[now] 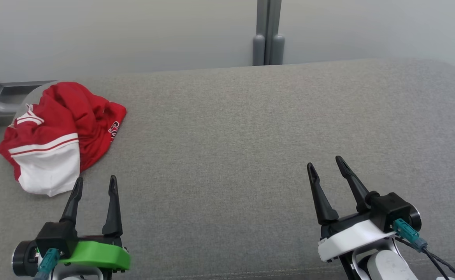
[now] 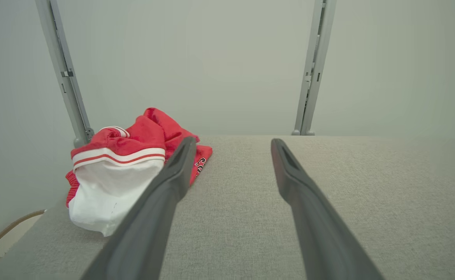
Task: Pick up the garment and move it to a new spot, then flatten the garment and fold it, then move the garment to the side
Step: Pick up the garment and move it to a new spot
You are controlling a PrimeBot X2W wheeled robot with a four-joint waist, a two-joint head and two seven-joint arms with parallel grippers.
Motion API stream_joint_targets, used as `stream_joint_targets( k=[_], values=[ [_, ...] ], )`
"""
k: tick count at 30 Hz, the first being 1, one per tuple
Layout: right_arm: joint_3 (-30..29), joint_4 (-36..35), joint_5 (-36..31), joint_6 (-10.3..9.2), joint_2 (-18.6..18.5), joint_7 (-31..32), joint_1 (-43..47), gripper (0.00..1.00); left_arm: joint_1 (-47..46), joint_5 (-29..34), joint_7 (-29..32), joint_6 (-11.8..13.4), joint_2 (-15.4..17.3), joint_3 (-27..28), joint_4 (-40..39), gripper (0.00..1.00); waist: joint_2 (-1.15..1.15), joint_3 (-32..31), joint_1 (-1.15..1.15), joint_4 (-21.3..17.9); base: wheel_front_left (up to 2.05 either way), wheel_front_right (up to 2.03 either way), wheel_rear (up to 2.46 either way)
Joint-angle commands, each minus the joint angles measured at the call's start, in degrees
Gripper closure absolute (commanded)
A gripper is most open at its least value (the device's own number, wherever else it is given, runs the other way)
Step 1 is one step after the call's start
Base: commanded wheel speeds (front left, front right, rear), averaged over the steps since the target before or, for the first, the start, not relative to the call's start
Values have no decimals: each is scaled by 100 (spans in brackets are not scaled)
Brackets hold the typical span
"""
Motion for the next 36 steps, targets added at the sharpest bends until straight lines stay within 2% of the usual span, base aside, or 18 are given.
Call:
stream_joint_targets(
  k=[1, 20, 24, 36],
  values=[
    [-1, -8, -23, 1, -18, -14, 50, 0, -16, -46, -10, 40, 14, 23, 14, 0, 0, -12, 0, 232, 0, 0, 0],
    [63, 4, 83, 1, -19, -14, 106, 0, 75, -367, -10, 72, 13, 38, 35, 0, 0, -92, 0, 1372, 0, 0, 0],
    [-5, 31, 298, 1, -18, -14, 159, 0, 93, -382, -10, 97, 13, 34, 43, 0, 0, -130, 0, 1563, 0, 0, 0],
    [115, -23, 105, 1, -21, -14, 192, 0, 172, -407, -10, 148, 13, 25, 21, 0, 0, -219, 0, 1823, 0, 0, 0]
  ],
)
